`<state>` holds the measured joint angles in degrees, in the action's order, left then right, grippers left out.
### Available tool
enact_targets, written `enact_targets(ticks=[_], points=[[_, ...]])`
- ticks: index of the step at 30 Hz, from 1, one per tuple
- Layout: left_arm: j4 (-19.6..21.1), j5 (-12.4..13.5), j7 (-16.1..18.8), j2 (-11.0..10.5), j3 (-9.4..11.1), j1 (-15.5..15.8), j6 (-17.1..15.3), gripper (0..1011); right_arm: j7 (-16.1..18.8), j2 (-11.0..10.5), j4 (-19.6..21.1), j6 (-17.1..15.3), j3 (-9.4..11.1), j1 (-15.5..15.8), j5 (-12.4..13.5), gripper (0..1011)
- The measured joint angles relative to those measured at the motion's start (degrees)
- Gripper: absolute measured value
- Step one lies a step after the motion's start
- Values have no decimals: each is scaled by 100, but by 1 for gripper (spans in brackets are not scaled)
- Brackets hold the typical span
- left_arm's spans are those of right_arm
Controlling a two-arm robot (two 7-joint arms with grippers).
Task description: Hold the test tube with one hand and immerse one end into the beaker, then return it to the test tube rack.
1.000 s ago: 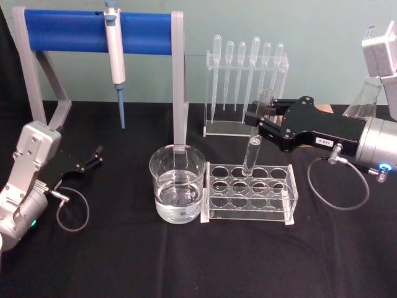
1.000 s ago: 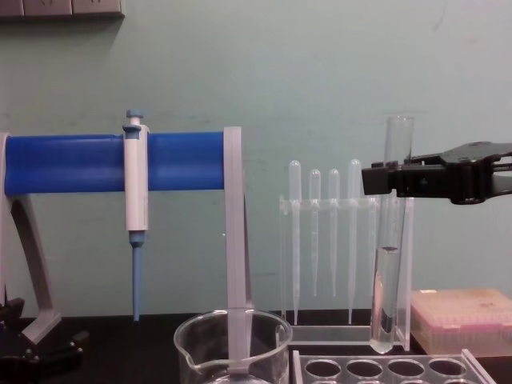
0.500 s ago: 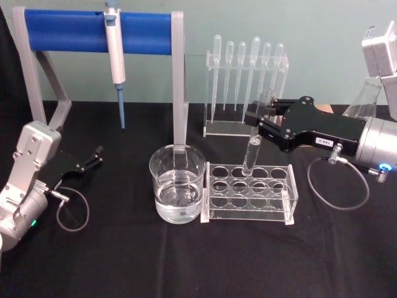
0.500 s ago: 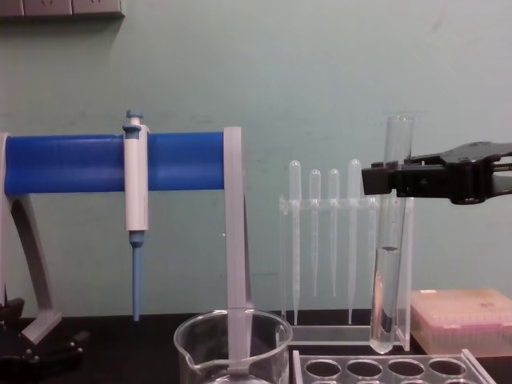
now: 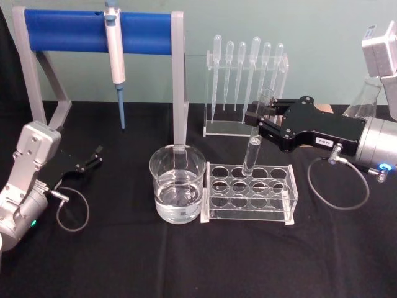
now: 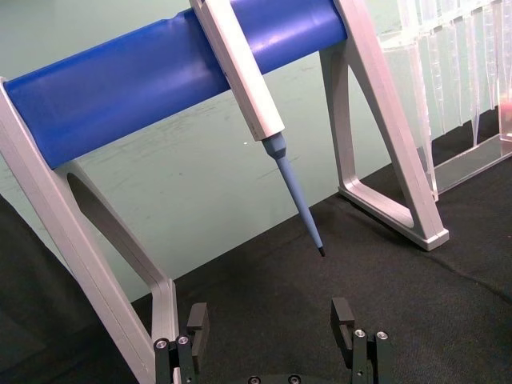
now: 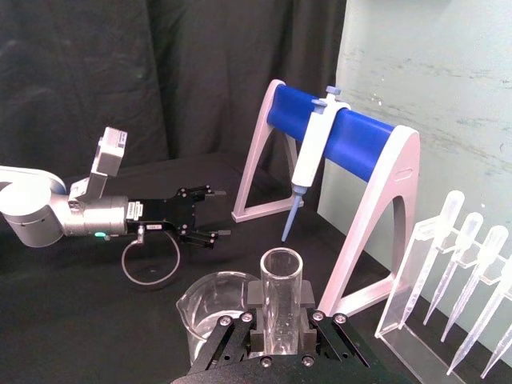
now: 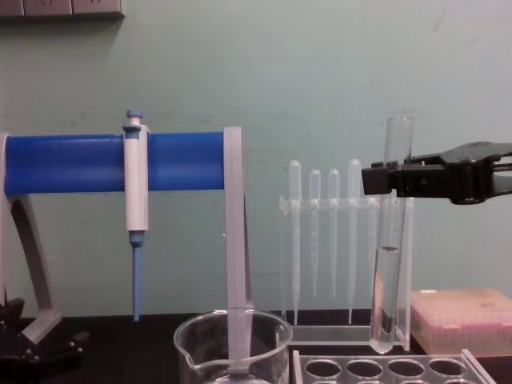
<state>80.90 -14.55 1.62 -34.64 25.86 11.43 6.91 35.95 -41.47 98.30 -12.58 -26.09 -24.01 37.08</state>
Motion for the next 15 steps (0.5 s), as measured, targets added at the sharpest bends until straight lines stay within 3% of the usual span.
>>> enact_targets(ticks=[15], points=[[0,0,0,0,0,0,0,1000,0,0,0,0,0,0,0,241]])
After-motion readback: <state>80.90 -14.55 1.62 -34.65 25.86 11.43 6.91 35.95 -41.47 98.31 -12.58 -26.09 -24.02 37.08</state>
